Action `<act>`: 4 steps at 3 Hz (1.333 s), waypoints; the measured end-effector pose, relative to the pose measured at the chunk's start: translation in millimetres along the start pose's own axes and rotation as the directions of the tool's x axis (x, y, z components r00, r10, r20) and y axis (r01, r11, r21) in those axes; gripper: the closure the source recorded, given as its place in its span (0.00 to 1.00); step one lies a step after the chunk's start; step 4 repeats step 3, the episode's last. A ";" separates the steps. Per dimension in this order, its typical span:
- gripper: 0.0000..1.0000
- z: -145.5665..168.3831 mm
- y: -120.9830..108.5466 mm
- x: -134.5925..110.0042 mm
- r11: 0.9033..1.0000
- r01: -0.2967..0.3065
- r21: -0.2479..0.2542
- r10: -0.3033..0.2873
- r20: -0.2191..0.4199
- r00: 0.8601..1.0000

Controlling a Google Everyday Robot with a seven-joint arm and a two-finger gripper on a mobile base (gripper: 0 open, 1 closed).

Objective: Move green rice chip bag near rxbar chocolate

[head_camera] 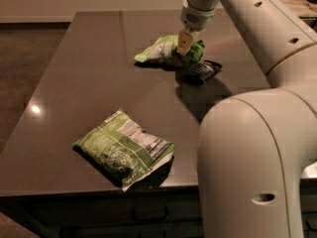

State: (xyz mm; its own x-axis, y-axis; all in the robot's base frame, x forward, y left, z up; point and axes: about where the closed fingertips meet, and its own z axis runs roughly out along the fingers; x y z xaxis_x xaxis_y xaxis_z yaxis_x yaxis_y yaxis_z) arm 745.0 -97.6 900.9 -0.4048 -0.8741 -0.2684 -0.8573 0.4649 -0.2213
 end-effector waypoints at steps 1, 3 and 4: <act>0.13 3.9 -0.8 -1.7 1.000 0.001 0.001 -0.001 0.003 1.000; 0.00 7.6 -1.3 -3.4 1.000 0.002 0.002 -0.002 0.005 1.000; 0.00 7.6 -1.3 -3.4 1.000 0.002 0.002 -0.002 0.005 1.000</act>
Offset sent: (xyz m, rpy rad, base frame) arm 0.0026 0.0017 -0.0030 0.0018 -0.0026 0.0011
